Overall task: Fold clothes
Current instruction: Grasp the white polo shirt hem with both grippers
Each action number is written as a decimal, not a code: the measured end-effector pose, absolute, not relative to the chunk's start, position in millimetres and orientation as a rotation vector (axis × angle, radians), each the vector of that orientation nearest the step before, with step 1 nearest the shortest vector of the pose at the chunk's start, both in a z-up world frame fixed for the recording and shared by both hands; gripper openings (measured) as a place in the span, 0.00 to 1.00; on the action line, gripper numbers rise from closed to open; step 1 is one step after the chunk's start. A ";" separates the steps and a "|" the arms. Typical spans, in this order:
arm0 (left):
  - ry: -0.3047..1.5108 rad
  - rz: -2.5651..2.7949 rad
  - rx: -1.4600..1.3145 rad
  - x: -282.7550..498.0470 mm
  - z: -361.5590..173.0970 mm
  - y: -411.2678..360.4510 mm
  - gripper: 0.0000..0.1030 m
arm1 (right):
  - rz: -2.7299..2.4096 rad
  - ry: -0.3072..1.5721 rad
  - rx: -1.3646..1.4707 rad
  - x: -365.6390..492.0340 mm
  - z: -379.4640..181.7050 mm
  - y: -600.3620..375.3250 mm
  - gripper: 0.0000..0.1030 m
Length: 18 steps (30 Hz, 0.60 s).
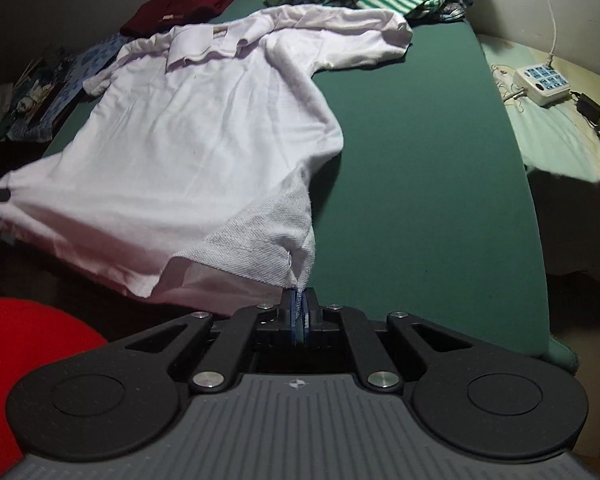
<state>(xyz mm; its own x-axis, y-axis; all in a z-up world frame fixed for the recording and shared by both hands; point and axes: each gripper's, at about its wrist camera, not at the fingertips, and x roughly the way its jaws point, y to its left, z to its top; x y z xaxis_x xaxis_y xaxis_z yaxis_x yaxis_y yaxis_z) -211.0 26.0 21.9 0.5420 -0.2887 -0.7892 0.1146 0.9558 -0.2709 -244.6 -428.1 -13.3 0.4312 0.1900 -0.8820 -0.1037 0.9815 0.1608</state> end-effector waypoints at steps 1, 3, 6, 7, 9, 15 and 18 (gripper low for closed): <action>0.974 -0.235 -0.190 -213.0 22.4 26.6 0.10 | 0.197 1.125 0.077 -246.8 -15.7 -426.9 0.03; 0.989 -0.218 -0.179 -217.5 19.8 29.1 0.10 | 0.223 1.154 0.074 -250.6 -22.4 -424.5 0.03; 1.024 -0.165 -0.189 -222.6 5.5 40.3 0.11 | 0.254 1.179 0.063 -251.2 -29.7 -421.4 0.03; 1.038 -0.139 -0.200 -223.2 -1.3 45.9 0.11 | 0.267 1.192 0.050 -250.5 -32.9 -418.9 0.03; 1.081 -0.093 -0.207 -223.7 -15.9 54.9 0.11 | 0.293 1.217 0.024 -249.2 -39.5 -413.9 0.00; 1.118 -0.076 -0.151 -231.5 -28.0 54.8 0.19 | 0.315 1.243 -0.046 -244.5 -45.1 -411.2 0.04; 1.113 -0.072 -0.126 -232.7 -27.0 58.7 0.47 | 0.316 1.210 -0.037 -240.6 -32.1 -415.9 0.18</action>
